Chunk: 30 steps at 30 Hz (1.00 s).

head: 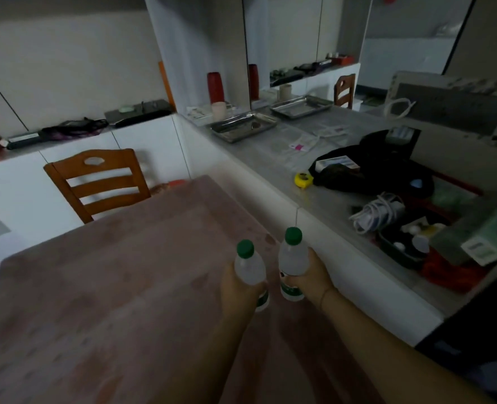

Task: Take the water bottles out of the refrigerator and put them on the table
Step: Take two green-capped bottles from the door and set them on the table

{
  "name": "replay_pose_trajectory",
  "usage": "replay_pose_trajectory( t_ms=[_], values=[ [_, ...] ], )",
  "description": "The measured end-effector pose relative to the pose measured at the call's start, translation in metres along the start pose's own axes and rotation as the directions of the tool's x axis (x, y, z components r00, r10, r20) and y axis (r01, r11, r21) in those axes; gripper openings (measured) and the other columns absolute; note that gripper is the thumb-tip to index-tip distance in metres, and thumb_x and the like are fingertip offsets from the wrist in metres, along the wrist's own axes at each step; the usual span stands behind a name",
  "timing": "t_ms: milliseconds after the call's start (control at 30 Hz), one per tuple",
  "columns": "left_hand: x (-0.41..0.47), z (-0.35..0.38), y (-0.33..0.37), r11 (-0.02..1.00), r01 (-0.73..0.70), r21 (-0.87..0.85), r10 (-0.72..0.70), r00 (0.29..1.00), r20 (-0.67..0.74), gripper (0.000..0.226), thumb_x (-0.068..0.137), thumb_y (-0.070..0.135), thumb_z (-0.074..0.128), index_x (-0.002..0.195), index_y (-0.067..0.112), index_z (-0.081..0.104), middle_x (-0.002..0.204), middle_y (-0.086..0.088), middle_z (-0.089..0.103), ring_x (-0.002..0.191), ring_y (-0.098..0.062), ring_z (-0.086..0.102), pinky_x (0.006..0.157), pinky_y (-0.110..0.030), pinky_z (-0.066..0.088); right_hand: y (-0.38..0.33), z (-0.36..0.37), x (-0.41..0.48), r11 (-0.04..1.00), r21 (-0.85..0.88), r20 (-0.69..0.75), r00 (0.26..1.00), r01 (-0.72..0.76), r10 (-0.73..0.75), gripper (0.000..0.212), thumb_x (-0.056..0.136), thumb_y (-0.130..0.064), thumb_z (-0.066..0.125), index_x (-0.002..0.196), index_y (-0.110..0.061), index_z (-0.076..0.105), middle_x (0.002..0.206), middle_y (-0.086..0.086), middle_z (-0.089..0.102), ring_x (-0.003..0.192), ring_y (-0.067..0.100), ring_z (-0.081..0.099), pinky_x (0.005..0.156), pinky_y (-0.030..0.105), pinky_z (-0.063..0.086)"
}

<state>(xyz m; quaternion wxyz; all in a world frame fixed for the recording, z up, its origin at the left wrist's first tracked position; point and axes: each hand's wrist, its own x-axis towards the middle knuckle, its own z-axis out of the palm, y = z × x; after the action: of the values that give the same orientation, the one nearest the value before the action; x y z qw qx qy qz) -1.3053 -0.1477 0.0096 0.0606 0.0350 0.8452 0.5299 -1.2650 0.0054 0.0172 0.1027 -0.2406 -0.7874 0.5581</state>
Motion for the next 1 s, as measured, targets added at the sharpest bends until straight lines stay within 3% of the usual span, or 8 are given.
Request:
replay_pose_trajectory(
  t_ms=[67, 200, 300, 433, 567, 733, 900, 1000],
  values=[
    [0.012, 0.005, -0.001, 0.999, -0.013, 0.047, 0.013, 1.000, 0.002, 0.032, 0.063, 0.014, 0.082, 0.086, 0.015, 0.060, 0.079, 0.000, 0.066, 0.076, -0.014, 0.065, 0.057, -0.024, 0.051, 0.002, 0.007, 0.013, 0.998, -0.057, 0.012, 1.000, 0.020, -0.019, 0.039, 0.071, -0.003, 0.076, 0.103, -0.011, 0.055, 0.113, 0.007, 0.061, 0.112, 0.026, 0.056, 0.089, 0.018, 0.039],
    [0.026, 0.012, 0.003, 0.998, -0.010, 0.055, 0.009, 1.000, 0.003, 0.036, 0.062, 0.013, 0.082, 0.067, 0.030, 0.050, 0.062, 0.012, 0.058, 0.060, 0.001, 0.057, 0.044, -0.010, 0.039, 0.012, 0.011, 0.031, 0.993, -0.103, 0.084, 0.994, -0.059, 0.068, 0.068, 0.065, -0.007, 0.080, 0.124, -0.017, 0.048, 0.116, 0.005, 0.059, 0.109, 0.023, 0.058, 0.093, 0.035, 0.048],
    [0.032, 0.015, -0.001, 0.998, -0.011, 0.064, 0.009, 1.000, 0.022, 0.036, 0.060, 0.013, 0.082, 0.069, 0.029, 0.051, 0.062, 0.012, 0.058, 0.059, 0.000, 0.058, 0.041, -0.009, 0.037, 0.016, 0.018, 0.042, 0.988, -0.146, 0.075, 0.996, -0.041, 0.053, 0.044, 0.070, -0.012, 0.077, 0.092, -0.037, 0.049, 0.091, -0.011, 0.056, 0.088, 0.013, 0.055, 0.079, 0.025, 0.048],
    [0.037, 0.018, -0.007, 1.000, 0.003, 0.024, -0.003, 1.000, 0.010, 0.041, 0.062, 0.011, 0.082, 0.068, 0.033, 0.048, 0.063, 0.013, 0.057, 0.058, 0.003, 0.059, 0.041, -0.010, 0.041, 0.019, 0.028, 0.056, 0.984, -0.178, 0.003, 1.000, -0.004, 0.005, 0.037, 0.069, -0.012, 0.077, 0.070, -0.036, 0.049, 0.072, -0.018, 0.053, 0.076, 0.010, 0.052, 0.076, 0.028, 0.045],
    [0.037, 0.021, -0.012, 0.999, -0.037, -0.017, 0.037, 0.999, 0.011, 0.047, 0.063, 0.007, 0.082, 0.073, 0.037, 0.047, 0.063, 0.015, 0.062, 0.065, 0.018, 0.058, 0.046, -0.003, 0.043, 0.025, 0.031, 0.064, 0.984, -0.174, 0.046, 0.998, 0.042, -0.034, 0.043, 0.065, -0.011, 0.079, 0.077, -0.040, 0.049, 0.080, -0.025, 0.052, 0.087, 0.009, 0.053, 0.082, 0.024, 0.040],
    [0.036, 0.019, -0.014, 1.000, -0.011, -0.024, 0.013, 0.996, 0.084, 0.054, 0.063, 0.016, 0.084, 0.103, 0.028, 0.050, 0.087, 0.018, 0.059, 0.079, 0.003, 0.058, 0.053, -0.008, 0.042, 0.026, 0.028, 0.065, 0.992, -0.128, 0.094, 0.996, 0.021, -0.009, 0.048, 0.063, -0.007, 0.082, 0.097, -0.025, 0.054, 0.091, -0.014, 0.055, 0.098, 0.011, 0.051, 0.089, 0.023, 0.038],
    [0.035, 0.019, -0.015, 0.995, -0.079, -0.056, 0.085, 0.989, 0.118, 0.044, 0.062, 0.010, 0.083, 0.088, 0.028, 0.052, 0.082, 0.011, 0.060, 0.074, 0.000, 0.061, 0.054, -0.012, 0.049, 0.028, 0.014, 0.047, 0.991, 0.082, 0.159, 0.983, -0.102, 0.088, 0.063, 0.063, -0.003, 0.082, 0.117, -0.016, 0.051, 0.119, 0.000, 0.057, 0.120, 0.026, 0.051, 0.098, 0.033, 0.044],
    [0.026, 0.015, -0.020, 0.991, 0.012, -0.130, 0.008, 0.988, 0.153, 0.073, 0.061, 0.013, 0.086, 0.120, 0.026, 0.045, 0.110, 0.013, 0.056, 0.102, -0.010, 0.059, 0.079, -0.015, 0.049, 0.032, -0.001, 0.035, 0.983, 0.116, 0.139, 0.982, -0.145, 0.129, 0.092, 0.067, -0.004, 0.080, 0.143, -0.012, 0.028, 0.149, 0.007, 0.034, 0.137, 0.027, 0.032, 0.111, 0.044, 0.032]
  ],
)
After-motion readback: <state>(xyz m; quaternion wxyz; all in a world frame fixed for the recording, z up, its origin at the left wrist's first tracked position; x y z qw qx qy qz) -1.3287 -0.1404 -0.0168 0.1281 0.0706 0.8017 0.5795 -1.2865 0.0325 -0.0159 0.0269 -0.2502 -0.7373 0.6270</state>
